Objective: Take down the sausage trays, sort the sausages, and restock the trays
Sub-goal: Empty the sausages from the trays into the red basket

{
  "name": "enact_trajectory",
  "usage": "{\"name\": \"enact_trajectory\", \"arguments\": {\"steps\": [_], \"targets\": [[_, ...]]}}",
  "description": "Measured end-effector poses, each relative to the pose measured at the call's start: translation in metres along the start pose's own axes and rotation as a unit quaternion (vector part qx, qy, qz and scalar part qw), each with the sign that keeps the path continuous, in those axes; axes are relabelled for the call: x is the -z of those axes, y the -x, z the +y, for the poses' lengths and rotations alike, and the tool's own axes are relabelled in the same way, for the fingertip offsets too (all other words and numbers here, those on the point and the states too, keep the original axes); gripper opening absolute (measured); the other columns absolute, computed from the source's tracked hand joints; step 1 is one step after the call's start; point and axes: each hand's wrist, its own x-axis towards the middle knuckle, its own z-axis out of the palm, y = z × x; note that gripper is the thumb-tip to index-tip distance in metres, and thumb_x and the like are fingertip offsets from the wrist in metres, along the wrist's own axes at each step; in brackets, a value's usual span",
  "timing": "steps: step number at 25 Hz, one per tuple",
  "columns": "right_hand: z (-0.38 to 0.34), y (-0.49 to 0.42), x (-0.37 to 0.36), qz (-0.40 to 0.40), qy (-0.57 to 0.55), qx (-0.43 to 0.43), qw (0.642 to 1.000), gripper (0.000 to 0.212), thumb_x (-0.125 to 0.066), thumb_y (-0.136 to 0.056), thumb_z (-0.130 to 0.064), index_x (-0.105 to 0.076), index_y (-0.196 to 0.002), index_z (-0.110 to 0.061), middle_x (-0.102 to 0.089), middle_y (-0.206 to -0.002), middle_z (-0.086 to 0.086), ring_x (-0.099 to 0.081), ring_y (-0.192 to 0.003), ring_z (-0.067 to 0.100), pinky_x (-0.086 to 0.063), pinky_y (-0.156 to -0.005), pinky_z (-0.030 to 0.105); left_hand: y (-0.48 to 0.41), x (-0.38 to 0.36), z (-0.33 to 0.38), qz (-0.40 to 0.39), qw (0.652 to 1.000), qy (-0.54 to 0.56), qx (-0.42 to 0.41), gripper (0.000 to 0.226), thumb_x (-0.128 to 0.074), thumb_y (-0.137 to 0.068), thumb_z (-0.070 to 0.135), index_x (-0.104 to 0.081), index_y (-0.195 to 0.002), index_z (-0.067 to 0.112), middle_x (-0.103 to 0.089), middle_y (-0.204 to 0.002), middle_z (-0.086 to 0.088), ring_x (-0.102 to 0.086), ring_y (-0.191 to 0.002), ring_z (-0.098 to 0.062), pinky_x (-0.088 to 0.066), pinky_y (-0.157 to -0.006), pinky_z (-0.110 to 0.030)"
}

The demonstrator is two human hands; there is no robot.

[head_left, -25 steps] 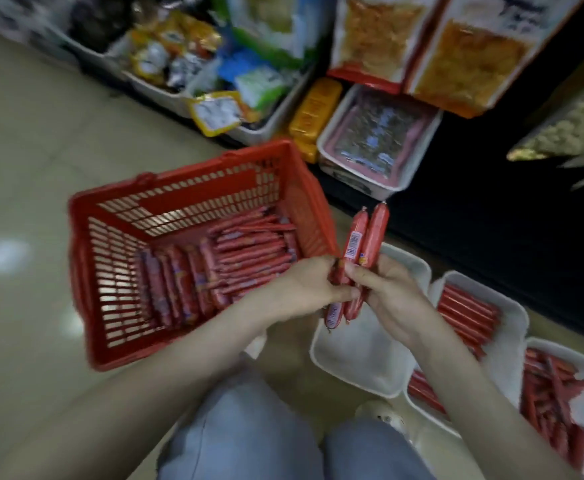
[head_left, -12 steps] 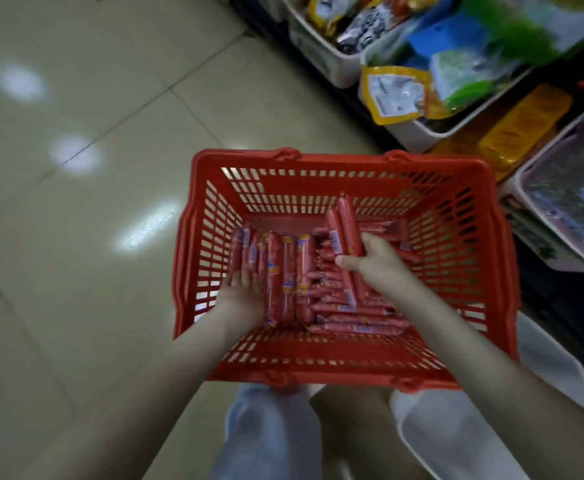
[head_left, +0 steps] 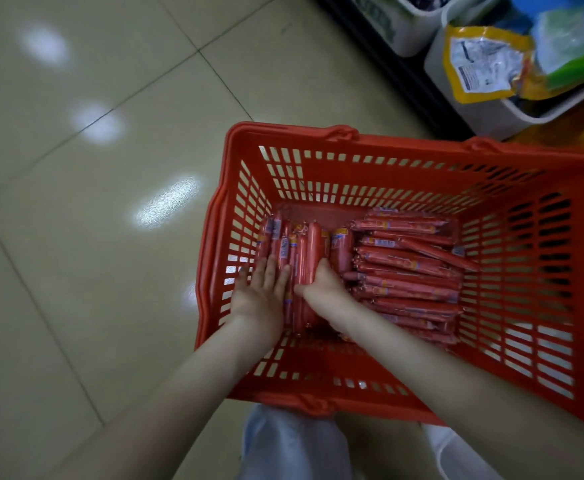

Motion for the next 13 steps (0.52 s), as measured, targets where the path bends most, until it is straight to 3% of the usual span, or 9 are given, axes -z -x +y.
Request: {"name": "enact_trajectory", "arguments": {"steps": [4, 6, 8, 10, 13], "targets": [[0.007, 0.009, -0.001, -0.032, 0.073, 0.103, 0.991, 0.083, -0.062, -0.089, -0.011, -0.006, -0.151, -0.01, -0.029, -0.152, 0.011, -0.031, -0.138, 0.023, -0.026, -0.114, 0.03, 0.0, 0.0, 0.002, 0.025, 0.999, 0.017, 0.013, 0.07, -0.023, -0.102, 0.033, 0.024, -0.144, 0.005, 0.022, -0.155, -0.015, 0.015, -0.145, -0.028, -0.004, -0.118, -0.047], [0.01, 0.008, -0.002, -0.021, 0.057, 0.119, 0.991, 0.087, -0.064, -0.087, -0.009, -0.006, -0.151, -0.012, -0.034, -0.15, 0.009, -0.037, -0.135, 0.021, -0.029, -0.111, 0.026, 0.001, -0.001, 0.0, 0.051, 0.998, 0.019, 0.028, 0.068, -0.021, -0.103, 0.033, 0.021, -0.145, 0.001, 0.02, -0.156, -0.016, 0.013, -0.145, -0.028, -0.004, -0.119, -0.043], [0.01, 0.008, -0.002, 0.01, 0.036, 0.11, 0.993, 0.087, -0.064, -0.086, -0.008, -0.007, -0.152, -0.012, -0.035, -0.149, 0.009, -0.039, -0.134, 0.022, -0.03, -0.111, 0.026, 0.002, -0.002, -0.003, 0.068, 0.997, 0.017, 0.03, 0.069, -0.022, -0.103, 0.033, 0.021, -0.144, 0.0, 0.02, -0.155, -0.017, 0.013, -0.145, -0.028, -0.003, -0.119, -0.04], [0.011, 0.005, 0.001, 0.019, 0.042, 0.078, 0.996, 0.088, -0.059, -0.091, -0.01, 0.004, -0.152, -0.013, -0.02, -0.155, 0.011, -0.027, -0.141, 0.024, -0.023, -0.113, 0.03, 0.001, -0.005, -0.001, 0.074, 0.997, 0.024, 0.027, 0.072, -0.024, -0.102, 0.032, 0.025, -0.142, 0.0, 0.024, -0.154, -0.018, 0.015, -0.145, -0.029, -0.004, -0.119, -0.041], [0.018, 0.006, 0.001, -0.005, 0.14, 0.045, 0.989, 0.084, -0.049, -0.097, -0.016, 0.017, -0.149, -0.012, 0.006, -0.158, 0.007, -0.003, -0.146, 0.025, -0.011, -0.116, 0.033, -0.006, -0.008, 0.004, 0.092, 0.993, 0.062, 0.032, 0.078, -0.027, -0.1, 0.036, 0.034, -0.137, 0.003, 0.029, -0.152, -0.017, 0.02, -0.143, -0.031, -0.007, -0.119, -0.042]]}}
